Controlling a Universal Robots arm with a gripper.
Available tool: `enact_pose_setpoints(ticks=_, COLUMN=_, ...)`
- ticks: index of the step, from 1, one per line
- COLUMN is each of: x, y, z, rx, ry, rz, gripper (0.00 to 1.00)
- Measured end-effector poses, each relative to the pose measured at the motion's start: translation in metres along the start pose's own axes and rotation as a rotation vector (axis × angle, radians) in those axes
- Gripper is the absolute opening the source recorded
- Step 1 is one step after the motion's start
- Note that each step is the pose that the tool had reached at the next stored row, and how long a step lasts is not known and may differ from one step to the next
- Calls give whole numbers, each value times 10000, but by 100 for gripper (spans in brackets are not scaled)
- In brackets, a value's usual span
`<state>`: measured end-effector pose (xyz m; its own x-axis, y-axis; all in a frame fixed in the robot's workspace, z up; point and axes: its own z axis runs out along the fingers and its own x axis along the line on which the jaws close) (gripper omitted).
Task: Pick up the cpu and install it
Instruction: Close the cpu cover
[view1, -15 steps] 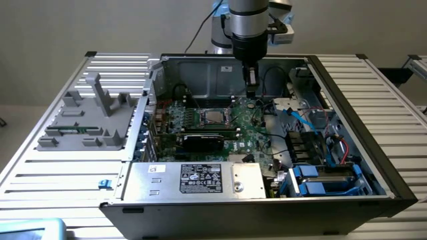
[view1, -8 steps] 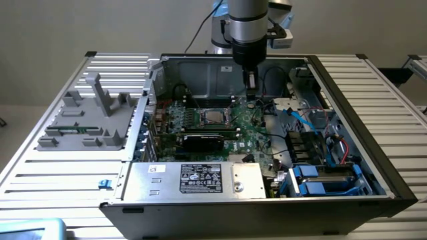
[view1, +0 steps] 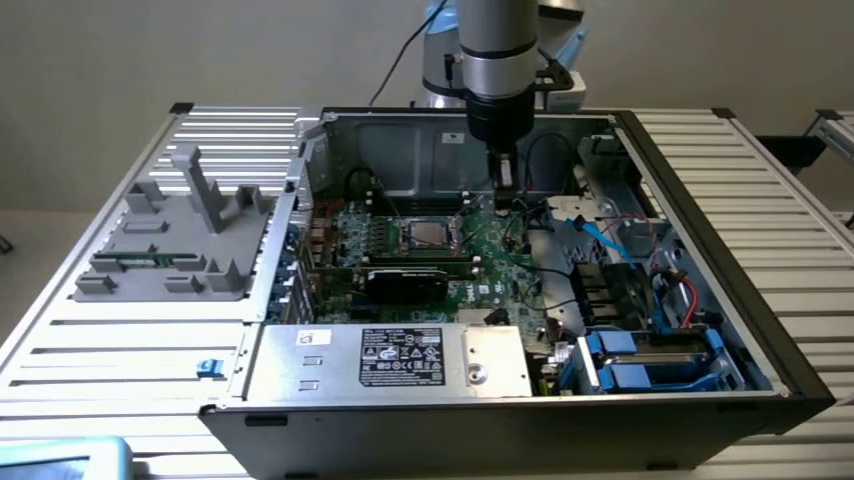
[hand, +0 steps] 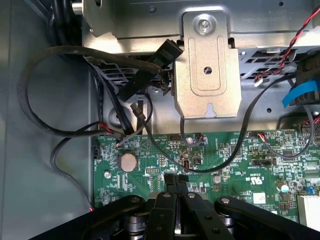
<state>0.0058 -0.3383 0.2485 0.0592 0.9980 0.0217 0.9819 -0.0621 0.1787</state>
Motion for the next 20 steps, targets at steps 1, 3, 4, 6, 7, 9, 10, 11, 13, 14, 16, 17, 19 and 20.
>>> enact_pose_setpoints(ticks=1, x=-1, y=-3, z=17, rx=1, ry=0, rz=1, gripper=11)
enact_pose_setpoints(ticks=3, x=-1, y=-4, z=32, rx=69, ry=-6, rz=0, gripper=11)
enact_pose_setpoints(ticks=4, x=-1, y=-4, z=32, rx=158, ry=-12, rz=2, gripper=11)
enact_pose_setpoints(ticks=6, x=-1, y=-4, z=32, rx=453, ry=-31, rz=7, gripper=11)
enact_pose_setpoints(ticks=7, x=-1, y=-5, z=32, rx=614, ry=-34, rz=11, gripper=11)
enact_pose_setpoints(ticks=9, x=-1, y=-3, z=22, rx=858, ry=-45, rz=14, gripper=11)
enact_pose_setpoints(ticks=10, x=-1, y=-2, z=16, rx=942, ry=-47, rz=15, gripper=11)
enact_pose_setpoints(ticks=11, x=-1, y=-1, z=9, rx=1029, ry=-46, rz=17, gripper=11)
enact_pose_setpoints(ticks=13, x=0, y=2, z=-5, rx=1204, ry=-50, rz=20, gripper=11)
enact_pose_setpoints(ticks=14, x=0, y=2, z=-13, rx=1288, ry=-50, rz=22, gripper=11)
enact_pose_setpoints(ticks=16, x=0, y=-4, z=-28, rx=1464, ry=-49, rz=25, gripper=11)
enact_pose_setpoints(ticks=17, x=-1, y=-11, z=-35, rx=1554, ry=-49, rz=27, gripper=11)
enact_pose_setpoints(ticks=19, x=-2, y=-36, z=-51, rx=1734, ry=-46, rz=31, gripper=11)
enact_pose_setpoints(ticks=20, x=-3, y=-53, z=-57, rx=1809, ry=-41, rz=33, gripper=11)
